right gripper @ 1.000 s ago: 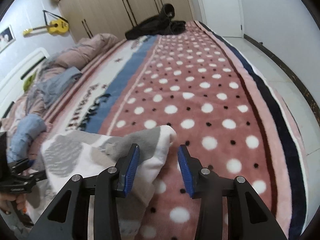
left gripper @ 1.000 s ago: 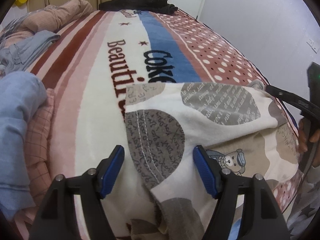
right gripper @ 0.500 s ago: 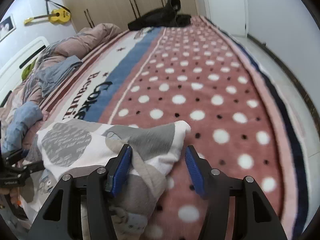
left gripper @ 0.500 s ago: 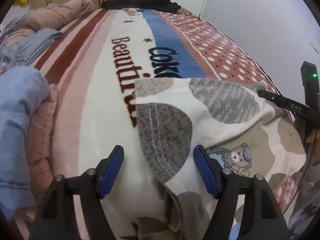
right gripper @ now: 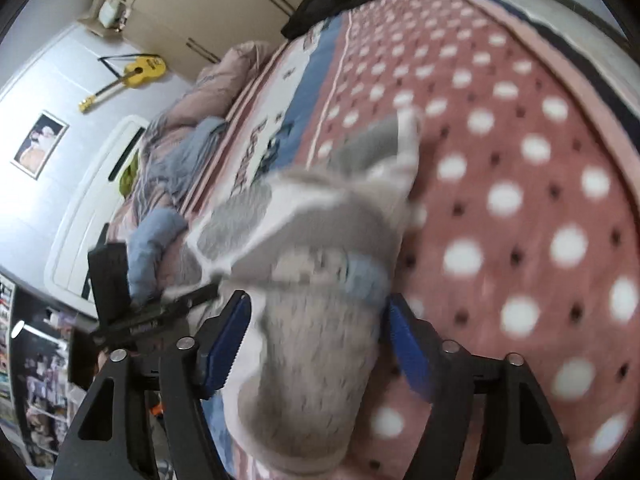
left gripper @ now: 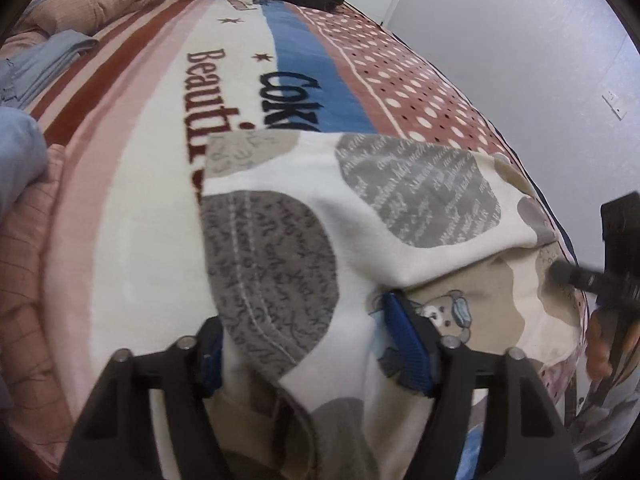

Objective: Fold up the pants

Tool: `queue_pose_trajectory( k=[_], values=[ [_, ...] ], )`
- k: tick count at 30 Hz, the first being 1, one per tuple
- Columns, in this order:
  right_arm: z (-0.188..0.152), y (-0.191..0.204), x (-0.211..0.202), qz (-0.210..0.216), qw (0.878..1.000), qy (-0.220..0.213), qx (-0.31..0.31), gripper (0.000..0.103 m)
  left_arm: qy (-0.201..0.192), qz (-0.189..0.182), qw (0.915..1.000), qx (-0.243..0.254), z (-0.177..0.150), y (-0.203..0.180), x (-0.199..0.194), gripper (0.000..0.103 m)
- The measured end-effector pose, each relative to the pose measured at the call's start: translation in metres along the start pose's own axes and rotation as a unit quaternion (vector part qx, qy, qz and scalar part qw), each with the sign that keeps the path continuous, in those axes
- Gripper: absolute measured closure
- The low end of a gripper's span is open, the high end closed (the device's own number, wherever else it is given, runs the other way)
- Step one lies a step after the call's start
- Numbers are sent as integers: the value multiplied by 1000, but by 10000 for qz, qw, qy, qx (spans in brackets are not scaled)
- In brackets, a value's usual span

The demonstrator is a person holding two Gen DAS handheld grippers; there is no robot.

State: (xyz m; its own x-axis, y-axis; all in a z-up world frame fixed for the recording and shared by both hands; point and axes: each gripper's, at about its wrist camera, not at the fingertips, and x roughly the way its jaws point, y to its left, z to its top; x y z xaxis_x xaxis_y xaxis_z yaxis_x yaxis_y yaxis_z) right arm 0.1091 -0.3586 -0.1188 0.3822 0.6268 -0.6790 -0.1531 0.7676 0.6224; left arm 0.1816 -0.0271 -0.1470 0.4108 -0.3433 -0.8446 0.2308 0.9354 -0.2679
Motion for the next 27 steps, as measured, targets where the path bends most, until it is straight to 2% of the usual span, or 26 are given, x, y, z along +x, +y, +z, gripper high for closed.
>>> queue_pose_trajectory(
  k=[2, 4, 5, 6, 7, 9, 11, 13, 19, 23, 27],
  values=[
    [-9, 2, 10, -123, 9998, 94, -114, 36, 15, -85, 10000, 2, 0, -3, 0, 54],
    [-14, 6, 14, -257, 9996, 35, -136, 45, 9, -52, 10000, 68, -1, -8, -2, 69],
    [-16, 9, 15, -237, 9996, 30, -139, 63, -21, 0, 9999, 142, -1, -11, -5, 74],
    [-16, 12, 17, -159, 9998, 46, -132, 70, -49, 31, 9998, 179, -1, -13, -7, 83],
    [-16, 17, 17, -194, 9997, 27, -157, 71, -91, 40, 9997, 202, 0, -15, -11, 89],
    [-15, 35, 14, -460, 9977, -116, -489, 78, -249, 12, 9994, 251, 3, -18, -25, 92],
    [-11, 50, 7, -520, 9963, -277, -625, 79, -476, -81, 9984, 294, 8, -20, -45, 93],
    [-6, 63, -5, -421, 9959, -450, -660, 80, -704, -126, 9967, 379, 16, -24, -70, 93],
    [16, 134, -36, -226, 9886, -970, -1134, 80, -1433, 81, 9879, 591, 38, -18, -157, 93],
    [31, 194, -41, 121, 9824, -1226, -1401, 80, -1807, 252, 9820, 479, 53, 18, -223, 93],
    [44, 257, -23, 508, 9767, -1253, -1665, 80, -1907, 600, 9793, 334, 63, 73, -270, 93]
  ],
)
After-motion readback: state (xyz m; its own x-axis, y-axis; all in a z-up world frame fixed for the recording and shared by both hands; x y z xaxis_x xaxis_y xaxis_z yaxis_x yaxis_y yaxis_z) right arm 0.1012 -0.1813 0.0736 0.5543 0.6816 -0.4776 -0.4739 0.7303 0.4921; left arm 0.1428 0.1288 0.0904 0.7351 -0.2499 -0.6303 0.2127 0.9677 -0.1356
